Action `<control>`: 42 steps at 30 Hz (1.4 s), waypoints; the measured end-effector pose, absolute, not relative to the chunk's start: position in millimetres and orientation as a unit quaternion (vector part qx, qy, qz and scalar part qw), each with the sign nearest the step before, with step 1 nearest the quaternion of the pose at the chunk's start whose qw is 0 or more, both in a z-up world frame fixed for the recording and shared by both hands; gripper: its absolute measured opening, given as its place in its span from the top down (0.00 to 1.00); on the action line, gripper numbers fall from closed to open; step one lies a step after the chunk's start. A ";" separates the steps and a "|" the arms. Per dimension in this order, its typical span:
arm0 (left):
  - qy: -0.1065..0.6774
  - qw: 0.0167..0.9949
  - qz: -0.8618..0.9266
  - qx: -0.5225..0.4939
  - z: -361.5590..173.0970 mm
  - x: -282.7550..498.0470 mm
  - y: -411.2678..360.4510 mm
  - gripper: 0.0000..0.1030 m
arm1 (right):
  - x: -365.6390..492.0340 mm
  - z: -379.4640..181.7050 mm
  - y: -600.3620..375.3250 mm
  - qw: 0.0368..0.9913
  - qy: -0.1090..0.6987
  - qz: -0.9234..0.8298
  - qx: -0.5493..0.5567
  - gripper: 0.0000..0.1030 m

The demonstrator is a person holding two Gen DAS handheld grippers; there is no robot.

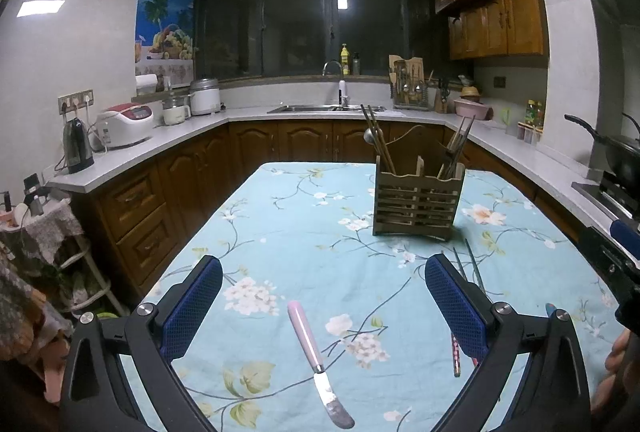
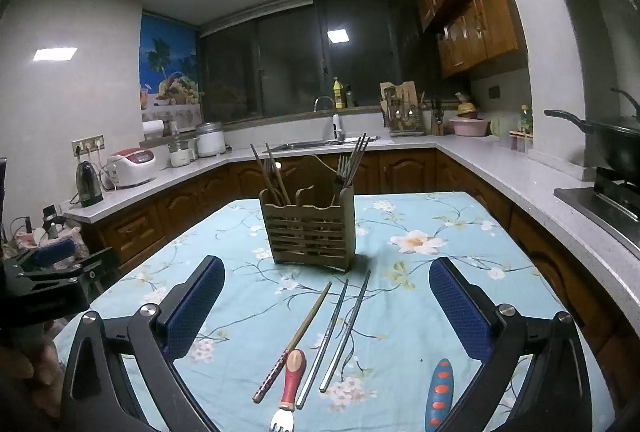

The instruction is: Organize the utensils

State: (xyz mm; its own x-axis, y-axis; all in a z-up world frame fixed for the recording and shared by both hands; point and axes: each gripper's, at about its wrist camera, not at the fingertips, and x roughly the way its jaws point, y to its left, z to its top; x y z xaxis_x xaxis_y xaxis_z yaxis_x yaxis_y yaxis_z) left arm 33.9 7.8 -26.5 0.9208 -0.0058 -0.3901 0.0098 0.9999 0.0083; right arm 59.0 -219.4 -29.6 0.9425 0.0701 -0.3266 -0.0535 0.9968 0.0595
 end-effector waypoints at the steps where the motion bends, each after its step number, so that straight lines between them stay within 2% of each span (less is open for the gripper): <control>1: 0.198 0.980 -0.004 0.006 -26.2 34.0 7.8 0.01 | 59.2 -29.2 -219.5 0.985 0.166 0.031 0.024 0.00; 42: 0.194 0.981 0.000 0.006 -23.4 36.2 3.7 0.01 | 57.5 -20.6 -215.1 0.987 0.157 0.037 0.022 0.00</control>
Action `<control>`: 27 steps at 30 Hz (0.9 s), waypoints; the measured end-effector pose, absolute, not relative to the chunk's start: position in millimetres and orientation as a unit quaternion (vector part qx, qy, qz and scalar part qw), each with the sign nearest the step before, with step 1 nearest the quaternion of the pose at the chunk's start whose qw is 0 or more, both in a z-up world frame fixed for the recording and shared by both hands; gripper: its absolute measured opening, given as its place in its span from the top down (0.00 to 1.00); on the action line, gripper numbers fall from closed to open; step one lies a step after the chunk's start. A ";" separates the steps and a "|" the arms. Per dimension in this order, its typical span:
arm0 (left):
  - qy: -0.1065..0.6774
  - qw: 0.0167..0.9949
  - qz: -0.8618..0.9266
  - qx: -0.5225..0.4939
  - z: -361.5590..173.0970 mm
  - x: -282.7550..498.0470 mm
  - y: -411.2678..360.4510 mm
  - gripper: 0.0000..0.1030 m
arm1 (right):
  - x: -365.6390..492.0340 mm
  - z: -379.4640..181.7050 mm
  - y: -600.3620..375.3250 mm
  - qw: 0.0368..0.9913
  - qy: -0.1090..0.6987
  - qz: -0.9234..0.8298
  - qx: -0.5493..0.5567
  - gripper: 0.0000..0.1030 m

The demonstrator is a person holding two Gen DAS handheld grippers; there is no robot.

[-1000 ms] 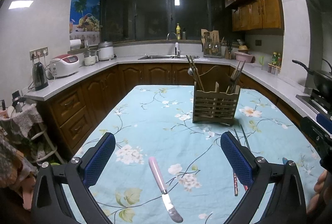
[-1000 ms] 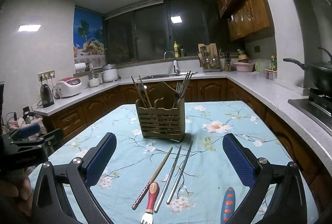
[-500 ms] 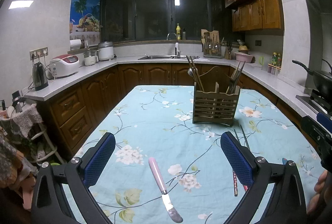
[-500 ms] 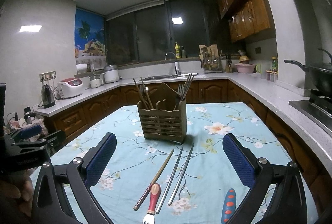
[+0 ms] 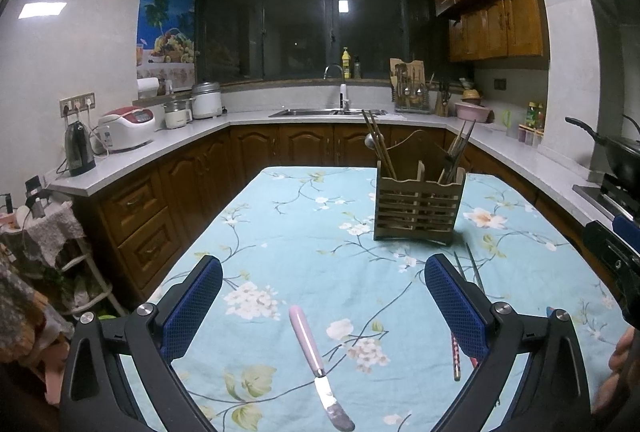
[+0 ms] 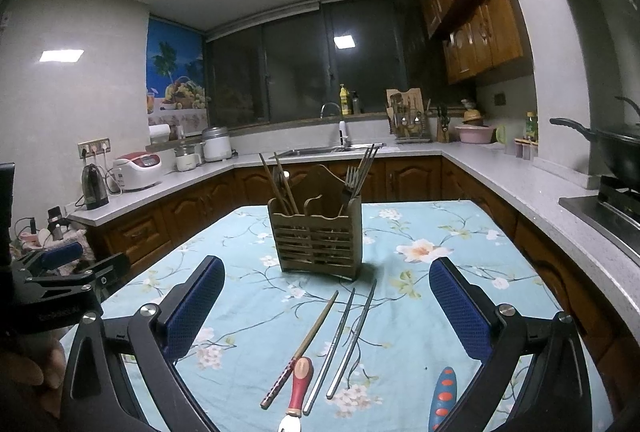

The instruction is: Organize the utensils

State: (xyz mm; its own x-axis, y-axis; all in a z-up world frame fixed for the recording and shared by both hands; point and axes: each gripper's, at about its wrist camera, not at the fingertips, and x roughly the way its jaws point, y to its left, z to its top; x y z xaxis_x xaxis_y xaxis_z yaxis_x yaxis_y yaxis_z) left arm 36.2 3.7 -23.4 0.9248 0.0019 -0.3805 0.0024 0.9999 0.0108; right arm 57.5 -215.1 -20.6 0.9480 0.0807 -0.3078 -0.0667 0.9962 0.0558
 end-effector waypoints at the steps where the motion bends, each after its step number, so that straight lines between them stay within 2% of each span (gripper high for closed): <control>1: 0.194 0.981 -0.001 0.006 -23.4 36.6 3.5 0.01 | 57.7 -19.6 -214.4 0.987 0.156 0.038 0.022 0.00; 27: 0.198 0.980 -0.006 0.008 -25.4 42.9 -1.8 0.01 | 58.3 -16.6 -209.3 0.987 0.155 0.040 0.020 0.00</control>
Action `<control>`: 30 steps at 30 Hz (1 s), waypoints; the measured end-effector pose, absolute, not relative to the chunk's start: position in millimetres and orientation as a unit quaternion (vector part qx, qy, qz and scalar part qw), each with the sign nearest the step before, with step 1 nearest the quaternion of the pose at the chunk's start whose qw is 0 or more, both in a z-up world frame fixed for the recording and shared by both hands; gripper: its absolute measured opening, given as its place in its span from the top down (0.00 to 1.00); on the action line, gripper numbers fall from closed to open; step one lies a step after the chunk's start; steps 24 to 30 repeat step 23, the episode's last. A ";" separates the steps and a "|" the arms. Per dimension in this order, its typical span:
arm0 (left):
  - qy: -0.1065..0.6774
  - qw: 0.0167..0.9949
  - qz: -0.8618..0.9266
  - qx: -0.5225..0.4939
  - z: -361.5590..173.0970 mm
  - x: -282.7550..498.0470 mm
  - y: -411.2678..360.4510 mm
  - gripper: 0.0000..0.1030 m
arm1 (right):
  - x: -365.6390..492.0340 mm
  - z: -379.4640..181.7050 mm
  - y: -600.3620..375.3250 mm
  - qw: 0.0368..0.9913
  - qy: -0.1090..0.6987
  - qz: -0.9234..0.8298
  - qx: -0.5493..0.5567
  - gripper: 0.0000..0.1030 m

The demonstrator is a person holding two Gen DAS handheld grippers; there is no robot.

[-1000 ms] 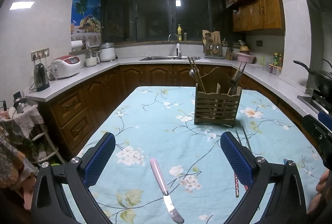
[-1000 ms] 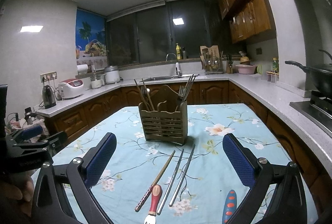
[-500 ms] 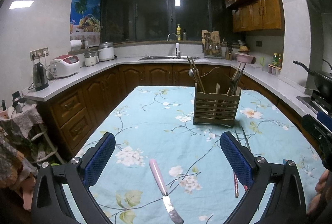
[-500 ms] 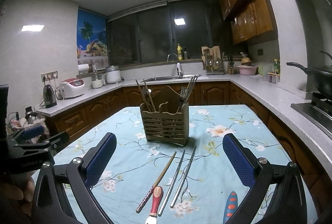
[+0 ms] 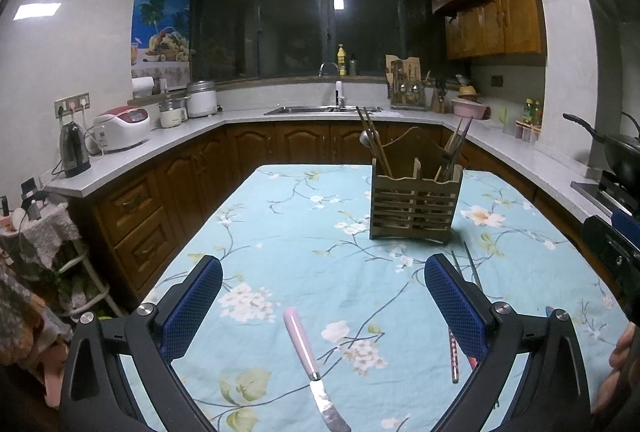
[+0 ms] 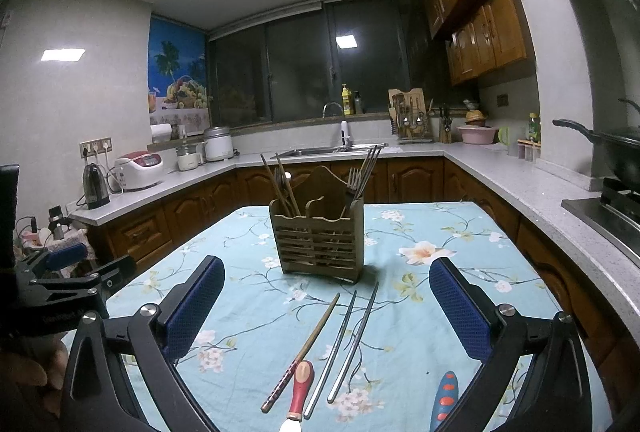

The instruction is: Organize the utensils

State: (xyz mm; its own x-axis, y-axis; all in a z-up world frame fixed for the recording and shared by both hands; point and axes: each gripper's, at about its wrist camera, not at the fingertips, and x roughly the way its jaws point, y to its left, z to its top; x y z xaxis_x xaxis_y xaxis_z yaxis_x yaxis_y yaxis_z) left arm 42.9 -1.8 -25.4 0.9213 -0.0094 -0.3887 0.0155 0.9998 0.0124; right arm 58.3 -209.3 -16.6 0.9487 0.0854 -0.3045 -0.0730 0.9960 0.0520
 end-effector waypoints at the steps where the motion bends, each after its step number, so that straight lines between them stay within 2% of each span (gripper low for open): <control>1: 0.199 0.980 -0.006 0.008 -25.2 43.0 -2.2 0.01 | 58.3 -16.7 -209.5 0.987 0.155 0.040 0.020 0.00; 30: 0.218 0.976 -0.021 -0.004 -24.9 70.8 -12.9 0.01 | 80.9 -27.5 -216.3 0.982 0.179 0.044 0.032 0.00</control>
